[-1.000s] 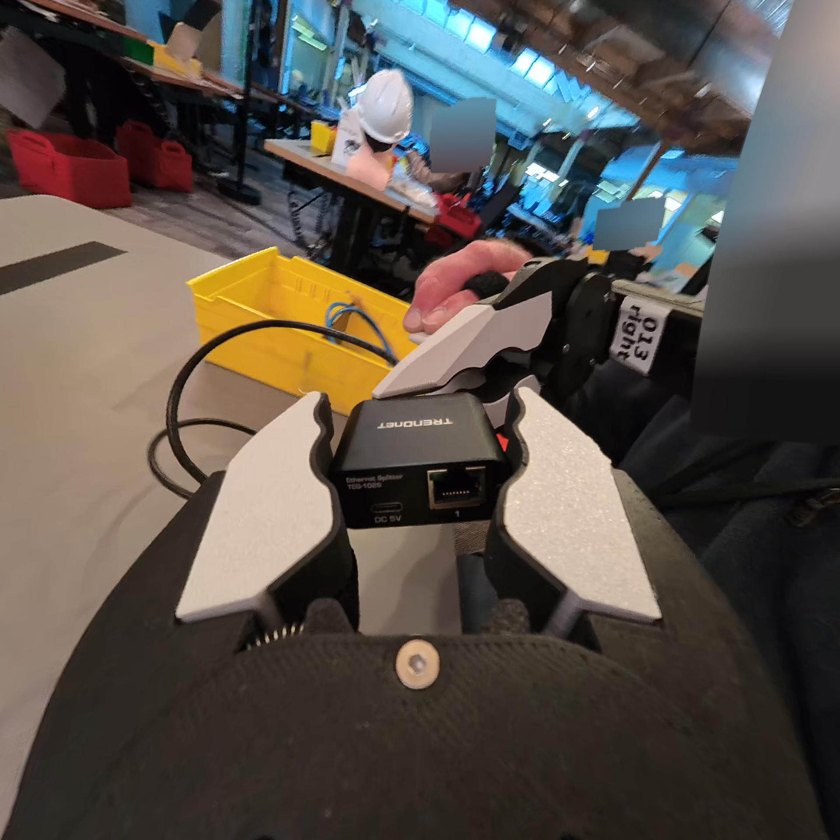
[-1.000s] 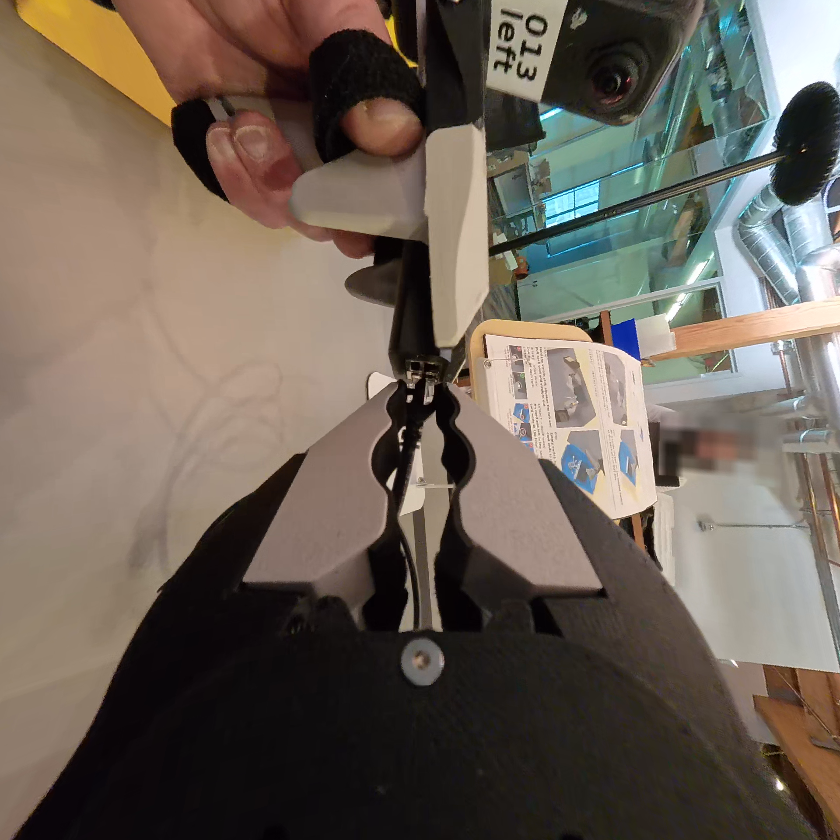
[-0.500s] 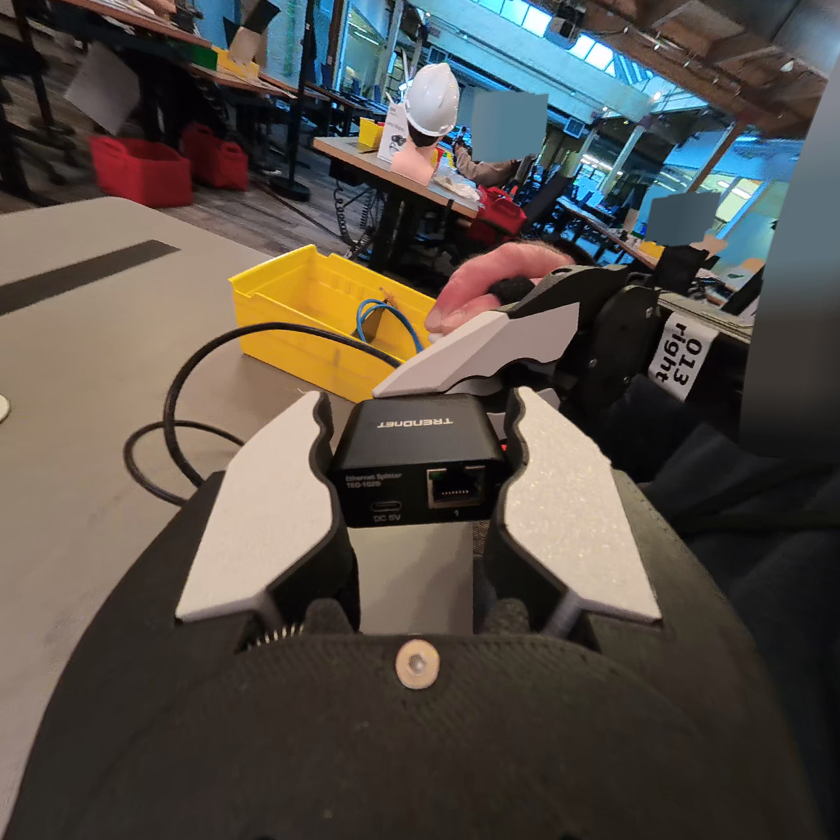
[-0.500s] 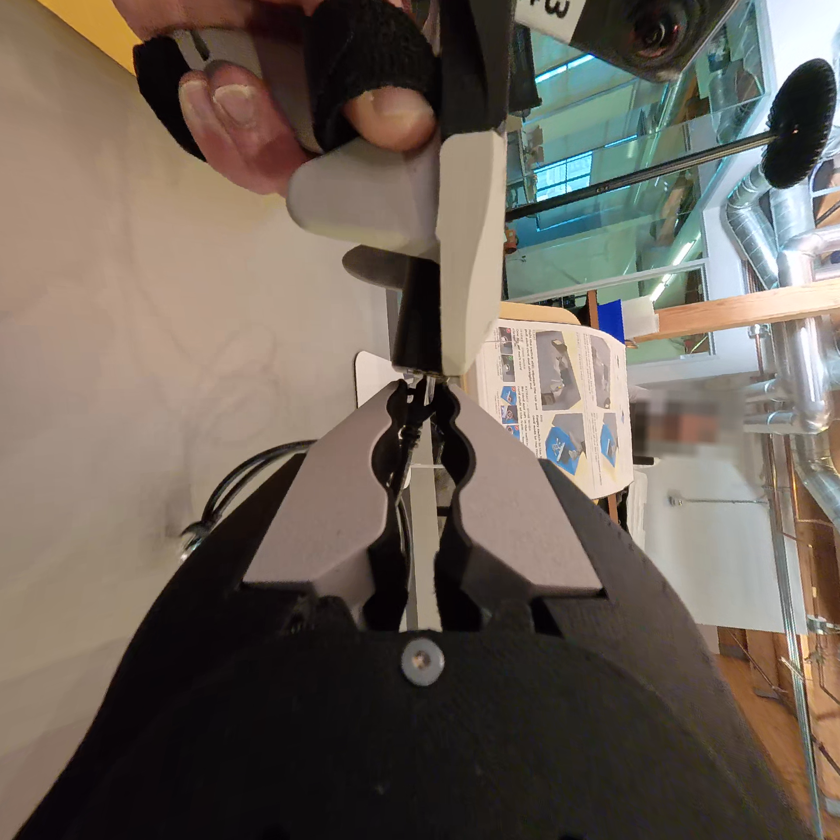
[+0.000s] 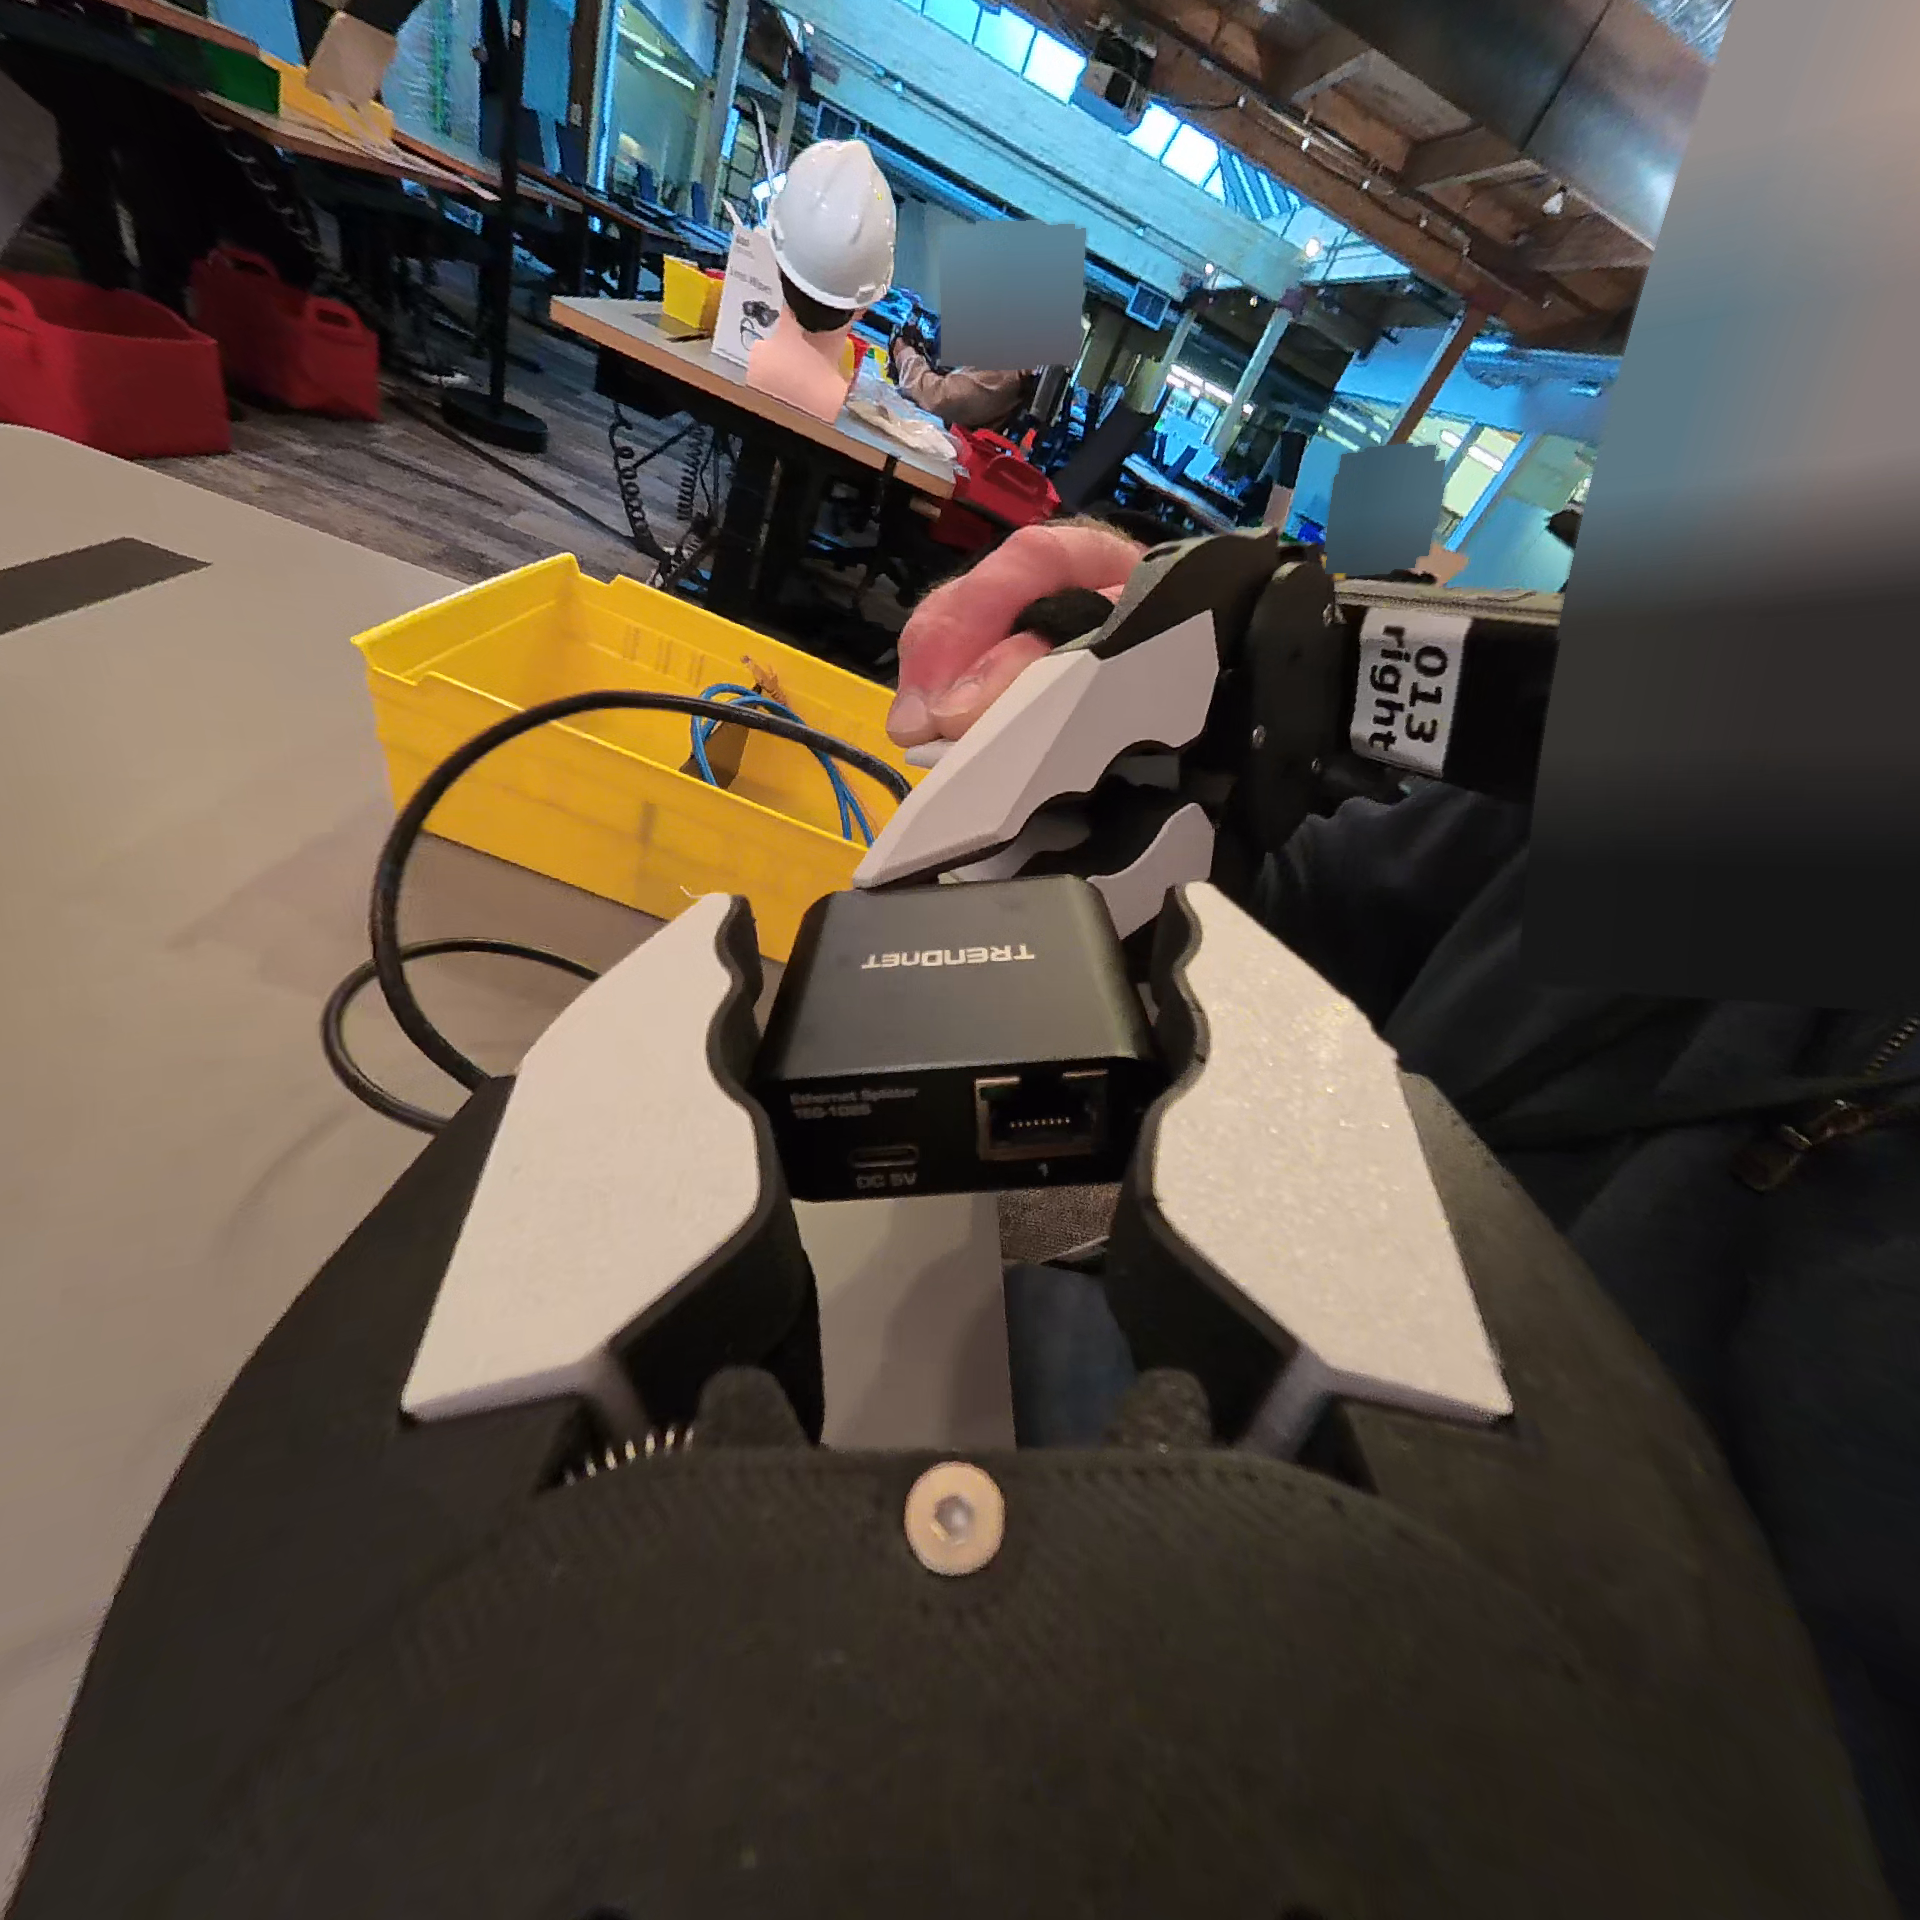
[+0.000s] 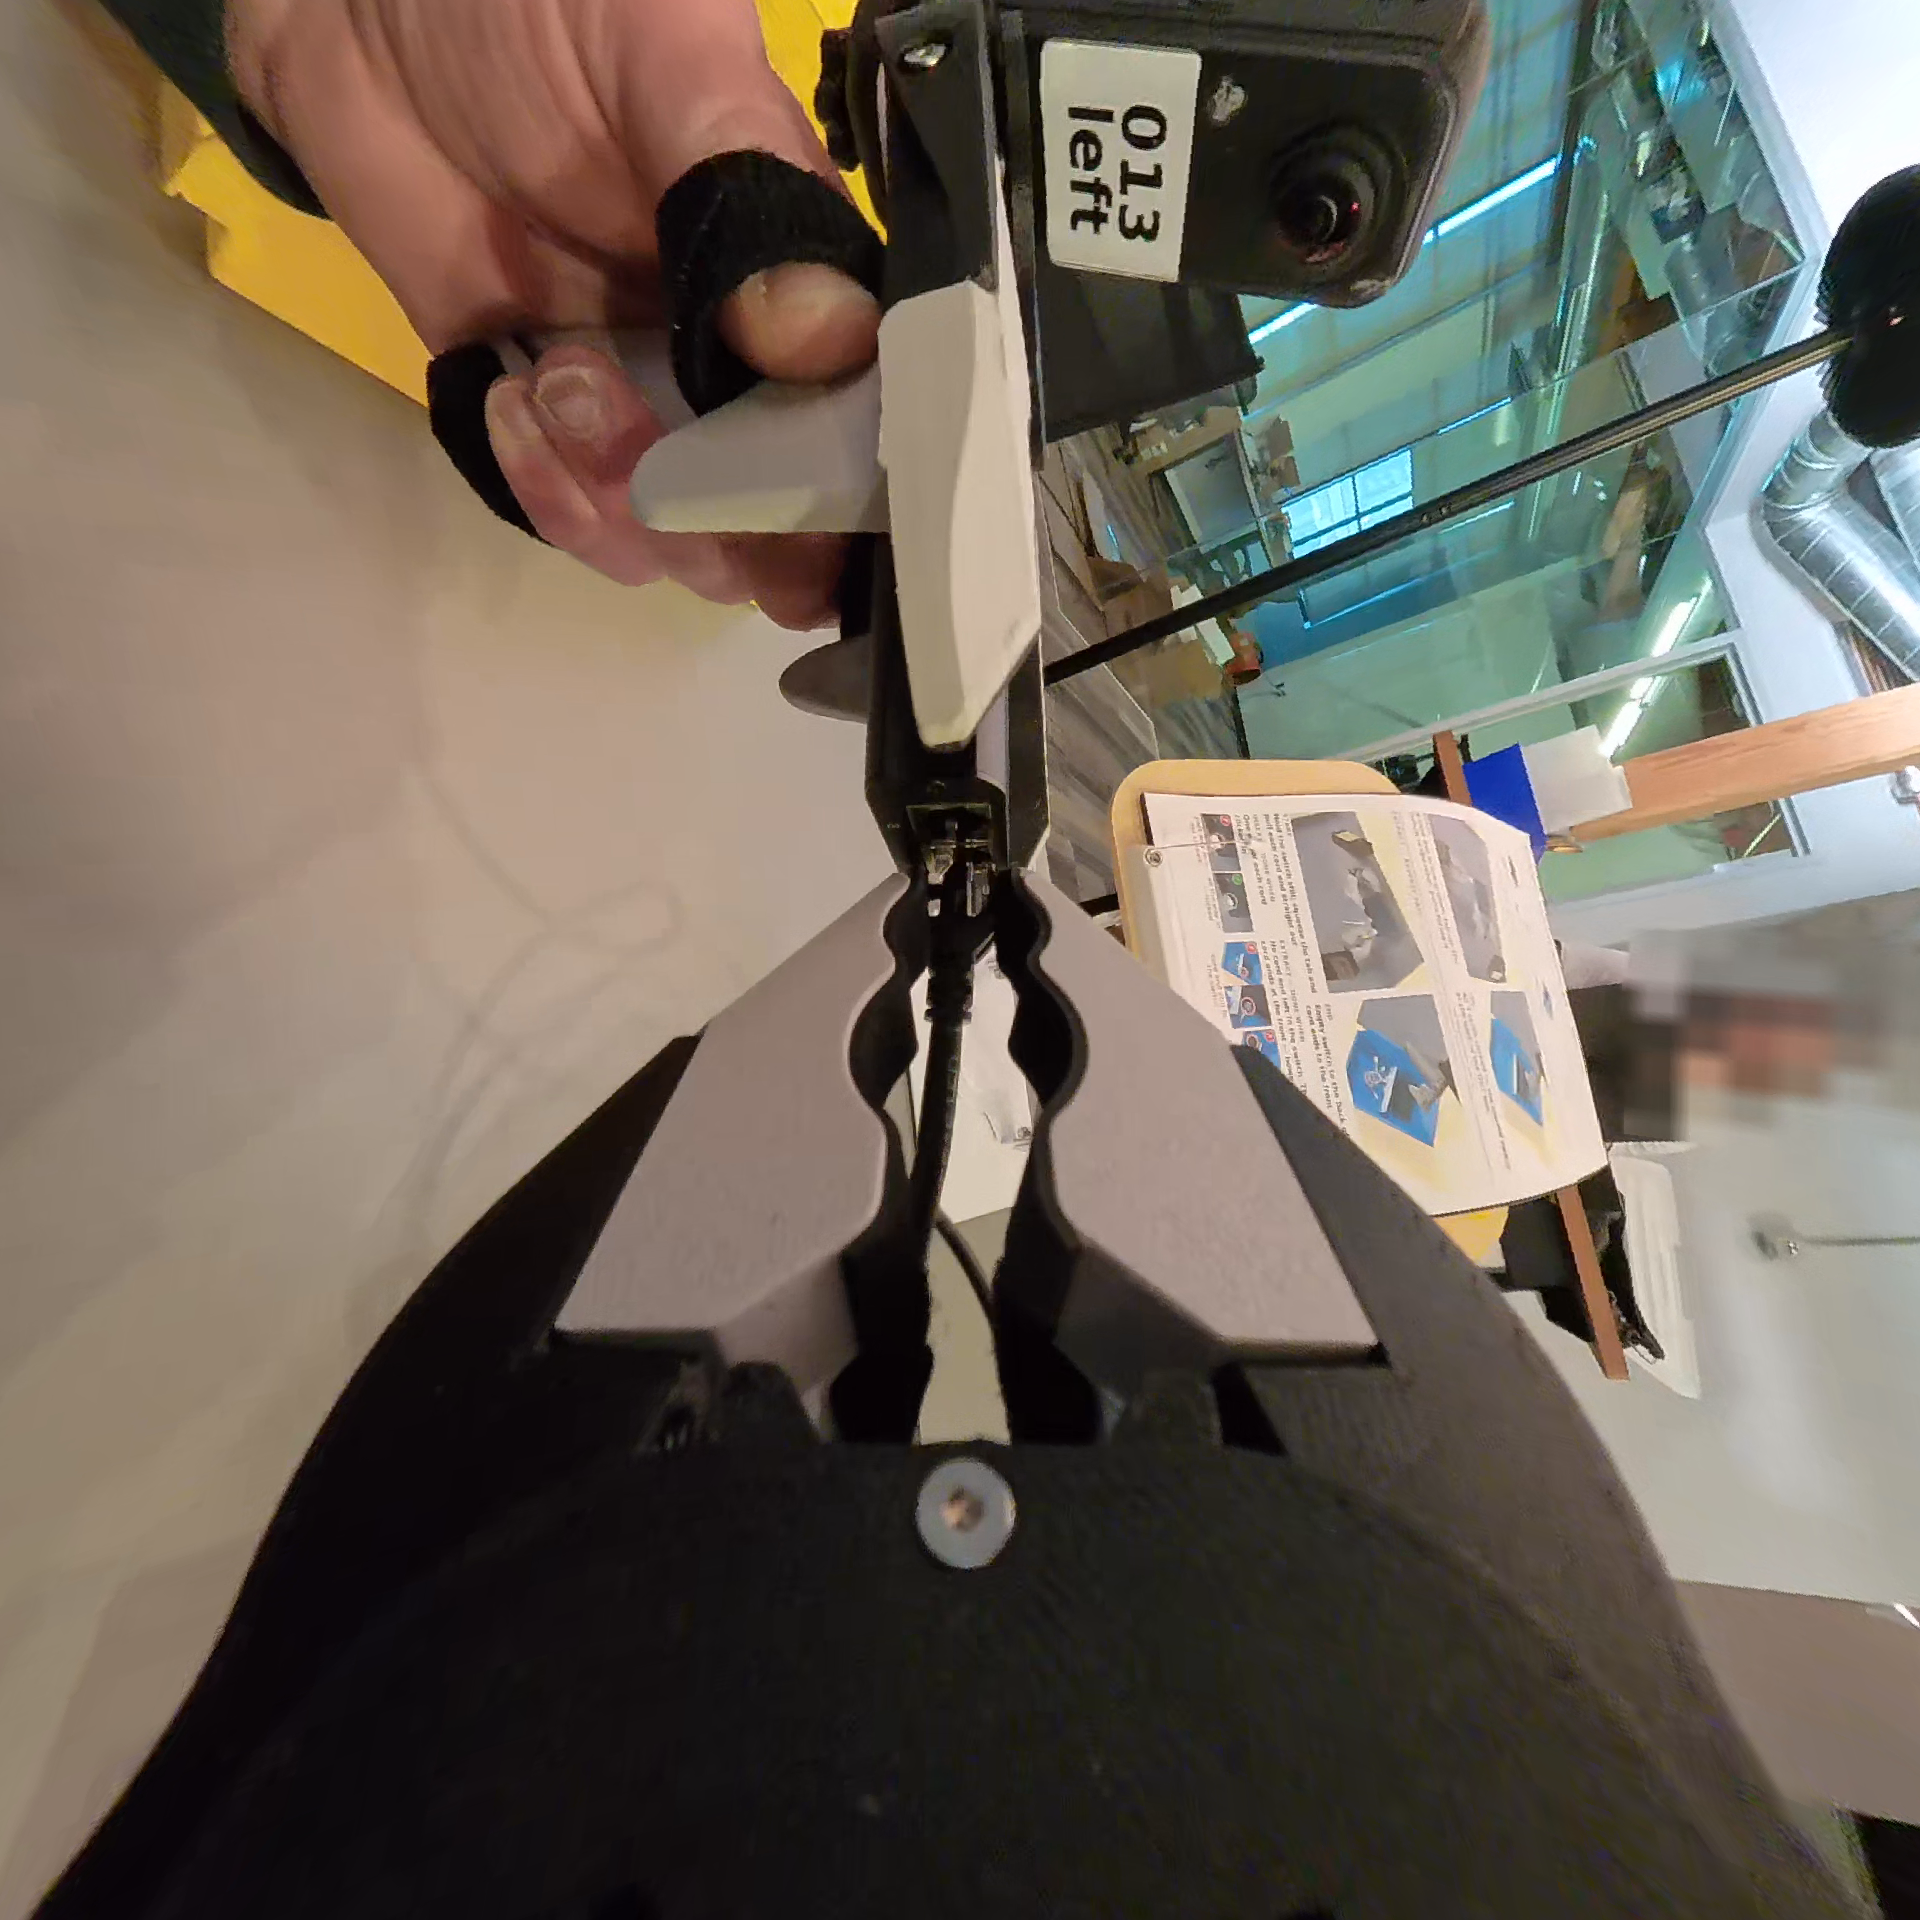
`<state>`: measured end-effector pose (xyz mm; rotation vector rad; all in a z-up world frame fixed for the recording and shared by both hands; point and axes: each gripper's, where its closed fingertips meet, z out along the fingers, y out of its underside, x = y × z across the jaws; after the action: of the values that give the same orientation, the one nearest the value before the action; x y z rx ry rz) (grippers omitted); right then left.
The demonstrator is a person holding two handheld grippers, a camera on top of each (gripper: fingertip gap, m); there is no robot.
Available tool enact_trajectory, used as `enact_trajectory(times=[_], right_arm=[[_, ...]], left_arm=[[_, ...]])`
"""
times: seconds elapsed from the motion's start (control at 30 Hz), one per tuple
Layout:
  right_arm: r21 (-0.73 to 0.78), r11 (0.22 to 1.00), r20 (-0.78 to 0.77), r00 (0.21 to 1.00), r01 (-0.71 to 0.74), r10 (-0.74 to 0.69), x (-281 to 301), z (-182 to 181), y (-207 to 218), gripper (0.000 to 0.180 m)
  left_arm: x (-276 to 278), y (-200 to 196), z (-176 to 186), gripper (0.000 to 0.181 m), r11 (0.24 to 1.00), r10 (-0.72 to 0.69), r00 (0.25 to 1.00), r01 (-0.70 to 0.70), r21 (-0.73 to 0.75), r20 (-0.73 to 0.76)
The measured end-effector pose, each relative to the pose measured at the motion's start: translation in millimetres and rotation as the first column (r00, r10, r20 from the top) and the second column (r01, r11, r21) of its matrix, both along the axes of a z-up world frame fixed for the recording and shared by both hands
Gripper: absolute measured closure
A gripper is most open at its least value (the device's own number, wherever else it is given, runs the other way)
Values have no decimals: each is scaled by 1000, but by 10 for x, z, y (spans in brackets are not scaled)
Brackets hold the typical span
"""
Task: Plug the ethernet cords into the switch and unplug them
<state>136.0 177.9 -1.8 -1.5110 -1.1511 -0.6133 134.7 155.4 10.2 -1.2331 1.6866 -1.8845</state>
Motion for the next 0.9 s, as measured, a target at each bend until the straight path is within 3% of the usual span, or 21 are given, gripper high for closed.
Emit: enact_trajectory(times=[0.13,0.33,0.7,0.9], right_arm=[[-6,1000,16,1000,-3,3,27,-21,-13,169],[35,985,157,972,169,-172,78,-45,112,169],[-9,999,88,996,37,-36,18,65,-69,169],[26,971,133,962,237,-238,102,12,103,169]], left_arm=[[19,-19,-32,107,1000,-3,1000,3,12,-9],[70,108,-20,107,989,138,989,-135,65,-46],[-6,-71,35,107,1000,-1,999,1,-1,-42],[78,96,9,107,980,178,983,-174,96,-34]])
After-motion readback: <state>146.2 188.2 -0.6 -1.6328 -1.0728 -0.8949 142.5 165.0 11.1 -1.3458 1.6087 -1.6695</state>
